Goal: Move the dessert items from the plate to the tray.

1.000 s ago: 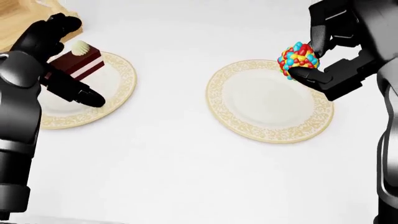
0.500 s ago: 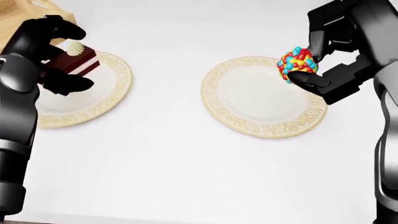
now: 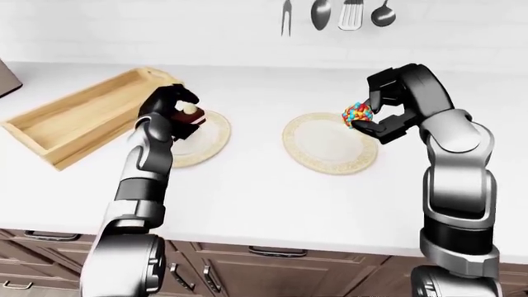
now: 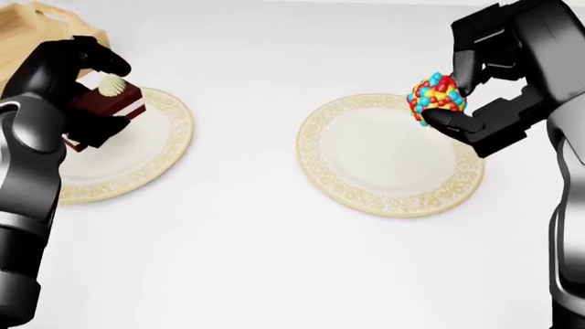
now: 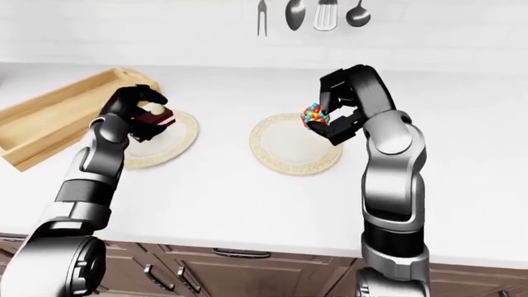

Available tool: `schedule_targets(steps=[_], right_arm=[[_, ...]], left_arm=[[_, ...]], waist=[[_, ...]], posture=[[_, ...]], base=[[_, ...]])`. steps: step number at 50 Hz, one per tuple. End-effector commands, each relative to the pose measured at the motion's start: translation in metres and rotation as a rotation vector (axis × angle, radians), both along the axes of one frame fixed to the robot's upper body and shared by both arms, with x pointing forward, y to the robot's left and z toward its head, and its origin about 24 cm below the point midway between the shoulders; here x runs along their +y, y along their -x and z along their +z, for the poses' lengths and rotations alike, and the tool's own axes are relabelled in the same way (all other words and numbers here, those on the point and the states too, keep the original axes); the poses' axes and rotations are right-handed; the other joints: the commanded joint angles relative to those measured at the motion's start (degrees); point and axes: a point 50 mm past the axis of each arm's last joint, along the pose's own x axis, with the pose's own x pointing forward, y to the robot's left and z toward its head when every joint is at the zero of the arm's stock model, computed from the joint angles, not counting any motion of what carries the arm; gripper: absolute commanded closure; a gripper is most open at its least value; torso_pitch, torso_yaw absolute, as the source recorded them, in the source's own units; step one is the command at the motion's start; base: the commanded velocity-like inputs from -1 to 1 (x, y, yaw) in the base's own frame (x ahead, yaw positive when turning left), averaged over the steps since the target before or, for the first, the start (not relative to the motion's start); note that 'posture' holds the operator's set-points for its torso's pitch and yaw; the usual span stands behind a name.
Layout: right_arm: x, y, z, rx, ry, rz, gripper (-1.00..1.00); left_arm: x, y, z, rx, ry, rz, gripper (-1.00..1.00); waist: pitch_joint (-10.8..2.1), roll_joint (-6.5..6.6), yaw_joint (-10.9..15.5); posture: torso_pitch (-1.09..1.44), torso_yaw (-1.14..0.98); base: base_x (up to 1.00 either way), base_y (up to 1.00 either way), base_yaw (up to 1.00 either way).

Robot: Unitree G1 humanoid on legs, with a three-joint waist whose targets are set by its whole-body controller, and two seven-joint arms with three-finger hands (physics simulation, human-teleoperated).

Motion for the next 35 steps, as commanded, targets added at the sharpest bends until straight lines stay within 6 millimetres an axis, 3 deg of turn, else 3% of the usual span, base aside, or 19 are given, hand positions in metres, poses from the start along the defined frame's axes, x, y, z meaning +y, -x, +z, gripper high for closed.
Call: schedule_targets(steps=[1, 8, 12, 21, 24, 28, 35], right_arm=[[0.001, 0.005, 0.020, -0.089, 0.018, 0.000, 1.00], [0.001, 0.007, 0.022, -0.092, 0.018, 0.000, 1.00], [0.001, 0.007, 0.025, -0.097, 0.019, 0.000, 1.00], [-0.001, 0.011, 0.037, -0.113, 0.020, -0.003, 1.00], [-0.001, 0.014, 0.042, -0.120, 0.021, -0.001, 1.00], [-0.001, 0.018, 0.050, -0.132, 0.025, -0.001, 1.00], [-0.001, 0.024, 0.062, -0.151, 0.025, 0.002, 1.00]], left_arm=[[0.001, -0.001, -0.001, 0.042, -0.006, -0.007, 0.13], [0.003, -0.001, 0.004, 0.020, -0.007, -0.003, 0.46], [0.004, -0.001, 0.012, -0.002, -0.003, -0.001, 0.51], [0.001, 0.004, 0.057, -0.111, 0.015, -0.037, 0.80], [-0.005, 0.012, 0.078, -0.152, 0.037, -0.078, 1.00], [-0.013, 0.024, 0.109, -0.211, 0.065, -0.121, 1.00], [-0.016, 0.042, 0.142, -0.270, 0.090, -0.159, 1.00]], waist=[[-1.10, -0.26, 0.1], [-1.10, -0.24, 0.1], [-1.07, -0.20, 0.0], [-0.38, -0.42, -0.1], [-0.07, -0.60, -0.1], [0.53, -0.95, 0.1], [1.24, -1.25, 0.4]], posture=[[0.00, 0.00], [0.00, 0.00], [0.00, 0.00], [0.00, 0.00], [0.00, 0.00], [0.00, 0.00], [0.00, 0.00]], base=[[0.00, 0.00, 0.00], [0.00, 0.00, 0.00], [0.00, 0.00, 0.00], [0.00, 0.00, 0.00], [0.00, 0.00, 0.00], [0.00, 0.00, 0.00], [0.00, 0.00, 0.00]])
